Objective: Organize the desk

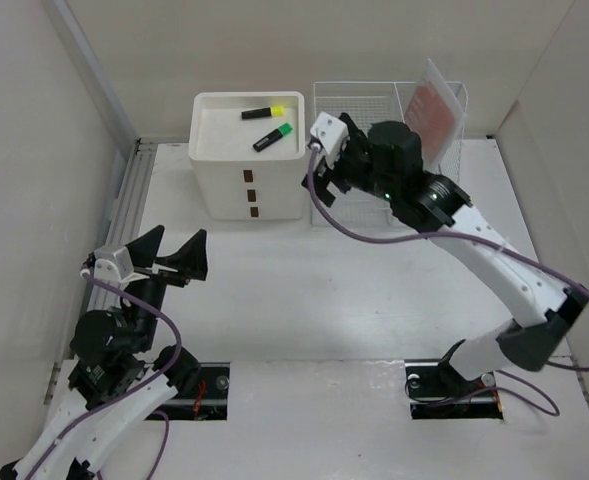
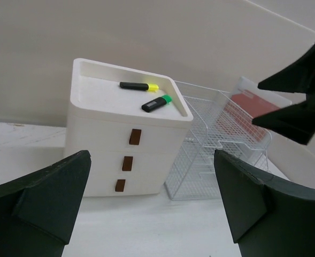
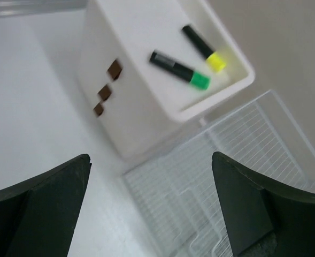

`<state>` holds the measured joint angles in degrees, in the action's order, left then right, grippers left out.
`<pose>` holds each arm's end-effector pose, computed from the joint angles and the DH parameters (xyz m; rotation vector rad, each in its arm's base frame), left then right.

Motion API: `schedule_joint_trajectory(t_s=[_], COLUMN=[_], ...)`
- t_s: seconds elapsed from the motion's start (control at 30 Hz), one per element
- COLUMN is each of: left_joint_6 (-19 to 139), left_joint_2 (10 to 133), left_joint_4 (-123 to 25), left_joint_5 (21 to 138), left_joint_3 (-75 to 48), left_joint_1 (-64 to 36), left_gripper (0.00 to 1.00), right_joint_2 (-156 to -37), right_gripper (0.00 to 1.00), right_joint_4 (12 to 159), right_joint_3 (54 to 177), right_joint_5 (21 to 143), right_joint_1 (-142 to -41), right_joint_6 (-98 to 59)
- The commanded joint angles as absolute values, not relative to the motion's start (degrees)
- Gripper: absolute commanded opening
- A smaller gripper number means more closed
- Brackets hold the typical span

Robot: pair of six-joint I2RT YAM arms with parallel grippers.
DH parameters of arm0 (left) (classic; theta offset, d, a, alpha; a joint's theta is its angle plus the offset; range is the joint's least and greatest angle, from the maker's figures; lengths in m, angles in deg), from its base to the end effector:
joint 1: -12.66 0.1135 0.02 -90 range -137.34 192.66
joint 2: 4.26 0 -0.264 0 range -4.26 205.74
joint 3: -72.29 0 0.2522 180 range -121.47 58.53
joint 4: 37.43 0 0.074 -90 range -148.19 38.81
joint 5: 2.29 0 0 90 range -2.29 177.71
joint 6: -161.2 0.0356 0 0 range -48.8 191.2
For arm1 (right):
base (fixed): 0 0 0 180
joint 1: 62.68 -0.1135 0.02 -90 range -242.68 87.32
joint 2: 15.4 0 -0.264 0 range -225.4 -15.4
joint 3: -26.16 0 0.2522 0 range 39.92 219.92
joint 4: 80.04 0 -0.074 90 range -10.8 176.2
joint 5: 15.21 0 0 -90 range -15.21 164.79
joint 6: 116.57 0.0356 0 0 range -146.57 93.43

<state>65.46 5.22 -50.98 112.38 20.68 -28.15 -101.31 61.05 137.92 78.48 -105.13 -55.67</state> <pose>0.0400 -0.0149 0.3770 -0.0530 1.1330 -0.4943 0.2455 0.2277 0.4620 -1.0916 1.4360 0.2242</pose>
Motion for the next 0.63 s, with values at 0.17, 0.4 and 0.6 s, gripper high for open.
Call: schedule_joint_trajectory(t_s=[0.17, 0.4, 0.6], left_joint_6=[66.3, 66.3, 66.3], left_joint_2=[10.2, 12.6, 13.8], left_joint_4=[-48.6, -48.6, -48.6], left_joint_5=[106.5, 106.0, 106.0], left_joint_3=[21.0, 21.0, 21.0], left_joint_1=[-28.4, -28.4, -28.4], left_gripper=[1.00, 1.00, 1.00], right_joint_2=[-81.7, -68.9, -63.2], right_gripper=[1.00, 1.00, 1.00], right_joint_4=[63.9, 69.2, 72.8], right_joint_3=[113.5, 100.1, 93.3], right_joint_5=[75.3, 69.4, 76.6], right_joint_1=[-102.2, -100.3, -94.1], right_joint_6=[-52.5, -42.7, -37.3])
